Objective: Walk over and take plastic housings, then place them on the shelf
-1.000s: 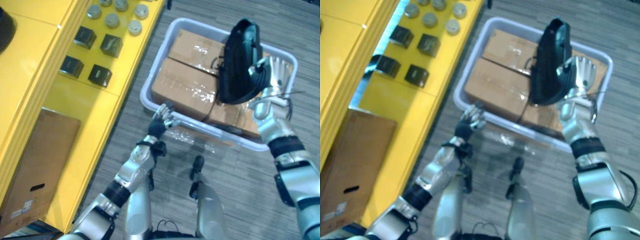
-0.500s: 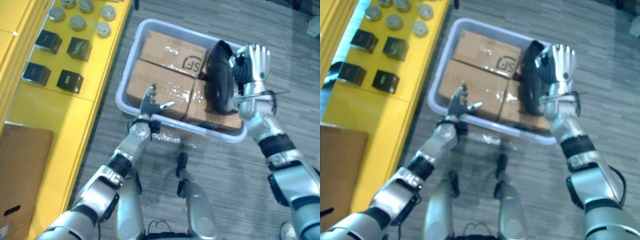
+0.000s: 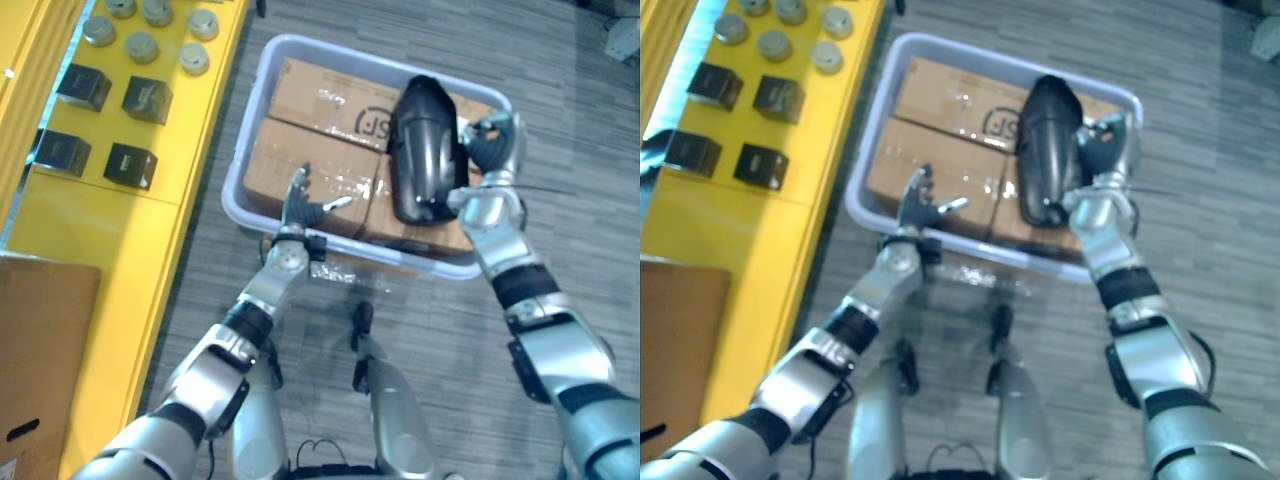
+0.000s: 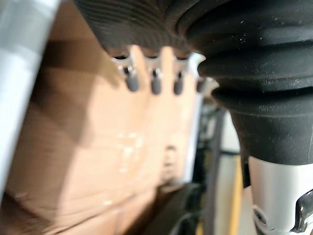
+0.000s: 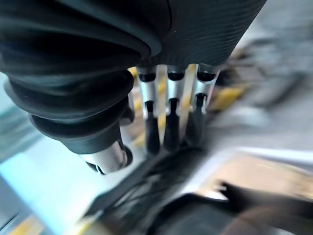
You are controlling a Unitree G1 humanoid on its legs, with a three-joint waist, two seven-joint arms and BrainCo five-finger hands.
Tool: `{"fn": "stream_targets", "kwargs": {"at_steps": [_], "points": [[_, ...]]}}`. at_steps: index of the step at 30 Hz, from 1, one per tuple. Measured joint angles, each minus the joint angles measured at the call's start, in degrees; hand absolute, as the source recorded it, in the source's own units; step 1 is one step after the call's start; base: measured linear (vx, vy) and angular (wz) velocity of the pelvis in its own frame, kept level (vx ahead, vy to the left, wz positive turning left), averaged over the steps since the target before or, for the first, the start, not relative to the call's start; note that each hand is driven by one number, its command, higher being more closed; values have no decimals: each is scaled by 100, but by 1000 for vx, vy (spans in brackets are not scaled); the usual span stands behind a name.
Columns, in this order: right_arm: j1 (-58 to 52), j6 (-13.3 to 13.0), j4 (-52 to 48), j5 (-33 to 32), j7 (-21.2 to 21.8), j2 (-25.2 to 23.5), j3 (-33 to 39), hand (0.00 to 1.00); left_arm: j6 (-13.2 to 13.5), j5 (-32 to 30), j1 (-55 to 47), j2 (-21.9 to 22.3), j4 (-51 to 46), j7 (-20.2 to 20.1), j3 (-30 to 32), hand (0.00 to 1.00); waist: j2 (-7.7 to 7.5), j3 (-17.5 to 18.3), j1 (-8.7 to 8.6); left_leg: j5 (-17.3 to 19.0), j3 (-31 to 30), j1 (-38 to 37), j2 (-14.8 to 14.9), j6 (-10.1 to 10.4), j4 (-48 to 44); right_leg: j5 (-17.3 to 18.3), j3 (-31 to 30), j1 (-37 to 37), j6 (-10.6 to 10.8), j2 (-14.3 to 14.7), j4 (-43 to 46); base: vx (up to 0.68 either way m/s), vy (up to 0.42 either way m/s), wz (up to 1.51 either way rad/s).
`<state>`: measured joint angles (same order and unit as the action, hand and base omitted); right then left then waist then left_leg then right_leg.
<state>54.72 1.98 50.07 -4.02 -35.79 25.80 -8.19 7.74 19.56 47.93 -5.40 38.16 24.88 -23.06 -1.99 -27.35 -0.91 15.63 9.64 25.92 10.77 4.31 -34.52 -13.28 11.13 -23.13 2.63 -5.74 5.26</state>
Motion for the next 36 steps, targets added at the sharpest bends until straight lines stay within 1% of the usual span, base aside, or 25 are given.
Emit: {"fn": "stream_targets", "kwargs": {"at_steps": [2,4,6,9,11,12,14,15,17,21,22,25,27,30,31,32,33,35,36], "points": [[-2,66,83,-34,-34,-3,151,0,57,-29,2,47,-5,48,2,0,1,0,0,5,6,2,-21,-9,-1,-3,-9,-17,4,-20,14,0,0,0],[-1,58,82,-45,-56,-3,271,0,95,-23,-3,106,-57,106,3,0,3,0,11,6,5,7,-26,-12,-10,-3,-12,-21,5,-27,24,-18,7,1],[4,60,74,-198,-57,-3,390,0,132,30,-33,160,-297,107,-6,0,10,-3,39,9,-1,10,-27,-16,-24,-1,-9,-25,5,-32,40,-42,8,1],[4,67,48,-205,-72,-4,552,0,224,61,-116,203,-575,86,-15,0,63,-3,69,23,16,27,-30,-40,-49,29,-6,-72,7,-55,101,-48,4,-2],[3,80,18,-213,-203,29,590,0,227,71,-340,385,-761,81,-40,0,274,75,95,66,-10,129,-23,-61,-151,63,38,-122,9,-68,134,-61,6,2],[3,81,9,-223,-219,54,591,0,227,72,-367,409,-776,79,-64,0,313,78,114,68,-15,138,-25,-64,-159,62,51,-125,10,-74,135,-47,10,6],[4,81,-95,-252,-304,136,601,0,226,84,-493,478,-926,23,-165,0,476,101,175,75,-77,221,-24,-74,-196,65,123,-147,12,-91,149,-46,7,11],[5,80,-130,-253,-302,139,629,0,226,88,-534,473,-1007,9,-190,0,491,110,185,74,-93,237,-27,-74,-194,68,136,-167,15,-103,162,-48,1,10],[9,81,-209,-258,-283,144,702,0,227,93,-609,477,-1138,-45,-242,0,550,110,263,73,-95,256,-27,-74,-204,90,146,-203,18,-111,220,-41,-3,3],[137,64,-234,-484,-241,195,696,0,247,298,-781,481,-1353,-113,-308,0,586,112,355,72,-116,368,-26,-75,-226,94,170,-301,17,-123,255,-35,-6,3],[176,61,-234,-491,-212,207,692,0,247,301,-793,481,-1354,-123,-309,0,601,104,354,72,-130,390,-26,-75,-238,93,184,-307,18,-124,255,-35,-6,5],[338,-97,-237,-684,-155,241,618,0,248,317,-999,482,-1472,-163,-364,0,625,114,378,72,-146,425,-25,-74,-247,150,207,-377,17,-142,363,-11,-1,2],[413,-99,-232,-867,-155,292,536,0,248,446,-1029,482,-1473,-228,-466,0,632,110,412,72,-175,425,-22,-73,-248,202,235,-388,16,-147,428,-10,-9,6],[477,-94,-222,-890,-159,328,524,0,252,522,-1046,507,-1473,-311,-541,0,688,119,457,72,-251,444,-29,-71,-244,268,294,-403,4,-169,506,-22,-4,10],[506,-82,-186,-905,-164,333,523,0,275,534,-1085,543,-1487,-328,-538,0,701,126,497,71,-255,457,-32,-69,-235,309,293,-449,-7,-204,561,-20,14,7],[550,-57,-169,-904,-176,349,525,0,336,538,-1141,585,-1501,-328,-529,0,749,151,499,65,-273,531,-42,-61,-245,340,315,-518,1,-223,623,-17,14,4],[572,-5,-159,-888,-188,354,524,0,352,540,-1165,590,-1502,-328,-534,0,756,149,515,62,-270,541,-43,-56,-241,341,312,-543,0,-225,632,0,0,0],[661,257,-26,-874,-224,353,520,0,361,681,-1269,590,-1501,-326,-543,0,772,154,534,43,-271,573,-43,-32,-210,341,308,-600,0,-226,644,0,0,0],[677,339,17,-874,-279,353,521,0,364,713,-1293,590,-1502,-326,-548,0,773,155,535,42,-272,575,-42,-29,-205,342,311,-604,0,-225,644,0,0,0]]}}
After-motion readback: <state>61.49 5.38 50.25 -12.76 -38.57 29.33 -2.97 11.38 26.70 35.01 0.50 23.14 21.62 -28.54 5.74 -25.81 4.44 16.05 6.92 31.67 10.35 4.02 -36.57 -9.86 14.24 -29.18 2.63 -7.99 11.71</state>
